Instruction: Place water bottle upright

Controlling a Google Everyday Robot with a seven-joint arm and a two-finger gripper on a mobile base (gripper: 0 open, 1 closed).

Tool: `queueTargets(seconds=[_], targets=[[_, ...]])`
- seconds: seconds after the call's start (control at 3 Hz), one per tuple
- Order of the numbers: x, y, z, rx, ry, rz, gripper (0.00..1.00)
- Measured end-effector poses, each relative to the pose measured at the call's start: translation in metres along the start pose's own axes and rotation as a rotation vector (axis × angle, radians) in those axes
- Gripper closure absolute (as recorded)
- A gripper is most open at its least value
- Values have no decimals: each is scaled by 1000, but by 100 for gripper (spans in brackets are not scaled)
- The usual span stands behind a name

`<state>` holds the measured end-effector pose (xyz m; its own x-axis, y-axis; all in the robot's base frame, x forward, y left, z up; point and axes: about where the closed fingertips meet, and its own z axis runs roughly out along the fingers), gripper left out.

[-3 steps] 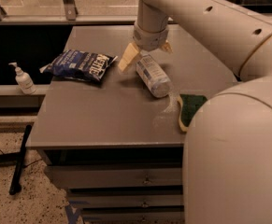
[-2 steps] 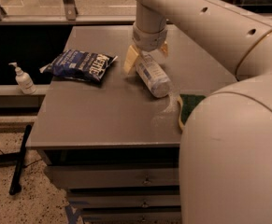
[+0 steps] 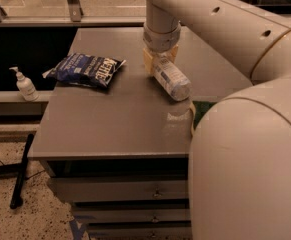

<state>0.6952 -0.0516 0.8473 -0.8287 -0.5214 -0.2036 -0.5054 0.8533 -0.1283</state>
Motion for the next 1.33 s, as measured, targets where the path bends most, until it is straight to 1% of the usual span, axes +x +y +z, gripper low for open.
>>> queueTargets(seconds=[0.33, 0.67, 1.0, 1.33], targets=[[-3, -13, -10, -23, -39, 33, 89], [-2, -28, -21, -91, -129, 93, 100], [6, -54, -31, -150, -253, 161, 100], [18, -77, -40, -170, -360, 209, 100]])
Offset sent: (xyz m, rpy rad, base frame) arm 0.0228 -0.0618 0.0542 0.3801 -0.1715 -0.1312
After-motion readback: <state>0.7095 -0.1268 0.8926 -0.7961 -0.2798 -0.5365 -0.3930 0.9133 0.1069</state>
